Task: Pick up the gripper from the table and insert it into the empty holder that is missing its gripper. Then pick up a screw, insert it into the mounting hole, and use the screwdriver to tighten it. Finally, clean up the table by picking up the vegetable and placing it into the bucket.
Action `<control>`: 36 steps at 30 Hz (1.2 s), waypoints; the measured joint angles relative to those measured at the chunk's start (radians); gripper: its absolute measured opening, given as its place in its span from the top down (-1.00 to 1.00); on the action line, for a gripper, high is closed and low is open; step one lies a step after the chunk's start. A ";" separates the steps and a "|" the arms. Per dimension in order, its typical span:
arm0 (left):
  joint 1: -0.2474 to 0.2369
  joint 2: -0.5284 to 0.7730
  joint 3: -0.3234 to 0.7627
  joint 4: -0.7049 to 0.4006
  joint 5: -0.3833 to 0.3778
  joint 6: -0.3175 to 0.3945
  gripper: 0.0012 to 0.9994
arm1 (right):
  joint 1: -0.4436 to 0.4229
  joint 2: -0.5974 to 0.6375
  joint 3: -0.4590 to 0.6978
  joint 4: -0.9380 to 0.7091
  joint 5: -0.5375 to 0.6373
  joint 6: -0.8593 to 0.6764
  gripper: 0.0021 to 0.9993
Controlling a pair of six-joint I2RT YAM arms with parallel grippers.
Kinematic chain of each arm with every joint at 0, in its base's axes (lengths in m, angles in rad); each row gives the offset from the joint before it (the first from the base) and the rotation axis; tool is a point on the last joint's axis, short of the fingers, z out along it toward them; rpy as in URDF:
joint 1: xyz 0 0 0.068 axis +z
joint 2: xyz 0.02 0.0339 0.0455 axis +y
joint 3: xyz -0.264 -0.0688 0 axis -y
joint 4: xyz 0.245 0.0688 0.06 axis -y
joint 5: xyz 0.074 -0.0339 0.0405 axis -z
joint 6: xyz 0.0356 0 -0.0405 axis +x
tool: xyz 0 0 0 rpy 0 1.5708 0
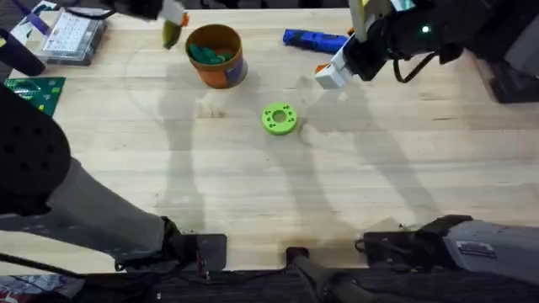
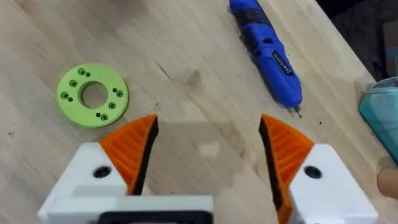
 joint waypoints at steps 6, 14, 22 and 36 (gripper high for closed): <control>-0.098 0.033 0.000 0.126 0.028 -0.056 0.93 | 0.000 0.000 0.000 0.000 0.000 0.000 -0.95; -0.136 0.171 0.000 0.175 0.033 -0.115 0.78 | 0.000 0.000 0.000 0.000 0.000 0.000 -0.95; -0.136 0.189 0.000 0.160 0.033 -0.132 -0.95 | 0.000 0.000 0.000 0.005 0.000 0.000 -0.95; -0.136 0.003 0.000 -0.006 -0.084 -0.090 -0.97 | 0.000 -0.079 -0.002 0.013 0.001 0.017 -0.95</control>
